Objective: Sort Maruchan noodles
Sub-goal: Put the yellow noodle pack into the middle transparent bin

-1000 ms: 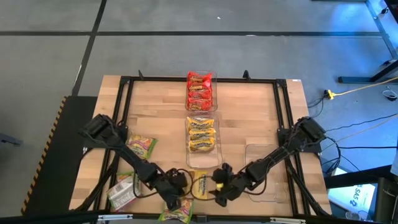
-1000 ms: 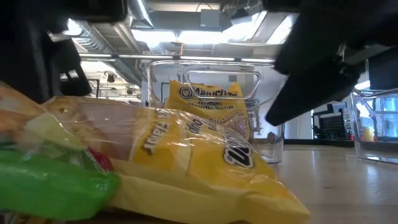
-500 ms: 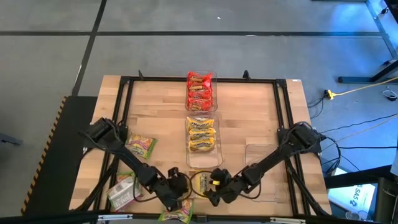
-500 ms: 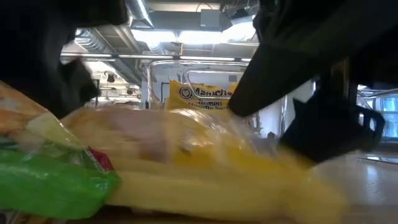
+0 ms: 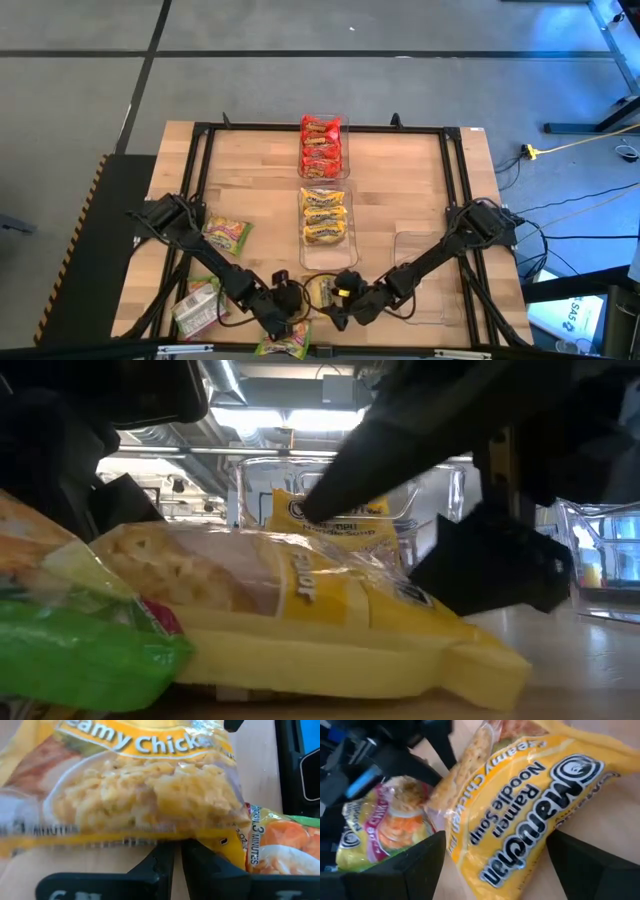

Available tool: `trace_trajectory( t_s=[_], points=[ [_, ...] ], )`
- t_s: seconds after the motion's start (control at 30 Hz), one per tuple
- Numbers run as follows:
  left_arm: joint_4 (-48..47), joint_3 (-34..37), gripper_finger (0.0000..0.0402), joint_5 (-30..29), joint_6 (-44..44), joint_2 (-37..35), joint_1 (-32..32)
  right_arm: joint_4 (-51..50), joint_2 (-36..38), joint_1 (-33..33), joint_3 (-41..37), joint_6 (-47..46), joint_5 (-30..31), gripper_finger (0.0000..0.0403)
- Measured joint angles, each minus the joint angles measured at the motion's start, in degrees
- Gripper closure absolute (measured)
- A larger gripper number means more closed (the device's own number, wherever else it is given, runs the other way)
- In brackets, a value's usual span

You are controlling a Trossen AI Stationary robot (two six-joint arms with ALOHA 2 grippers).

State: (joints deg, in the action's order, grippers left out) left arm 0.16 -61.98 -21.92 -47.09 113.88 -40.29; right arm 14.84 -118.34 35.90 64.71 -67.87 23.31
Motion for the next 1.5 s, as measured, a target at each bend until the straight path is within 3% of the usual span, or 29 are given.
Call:
trace_trajectory(
  t_s=[0.37, 0.7, 0.83, 1.07, 1.23, 1.5],
  points=[
    [1.2, 0.0, 0.0371, 0.2, 2.1, 0.1, 0.1, 4.7, 0.0, 0.0, -0.1, 11.2, 1.5, 0.0088],
    [-6.3, 0.2, 0.0371, 4.1, -1.5, -3.3, -1.0, -7.8, 4.1, -1.1, 0.1, 10.6, -5.5, 0.0088],
    [-10.7, 0.2, 0.0371, 6.3, -5.2, -6.2, -1.4, -14.7, 6.7, -1.5, 0.1, 8.2, -5.2, 0.0088],
    [-4.7, 0.1, 0.0371, -3.3, -3.2, -7.8, -1.6, -16.0, 5.5, -1.5, 0.0, 4.7, -3.3, 0.0088],
    [-0.3, 0.1, 0.0371, -3.9, 1.2, -5.7, -0.9, -12.9, 3.8, -1.4, 0.0, 3.7, -3.5, 0.0088],
    [-3.7, 0.0, 0.0371, -3.9, 0.3, -2.7, -1.0, -9.4, 3.0, -1.4, 0.0, 3.7, -4.3, 0.0088]
  ],
)
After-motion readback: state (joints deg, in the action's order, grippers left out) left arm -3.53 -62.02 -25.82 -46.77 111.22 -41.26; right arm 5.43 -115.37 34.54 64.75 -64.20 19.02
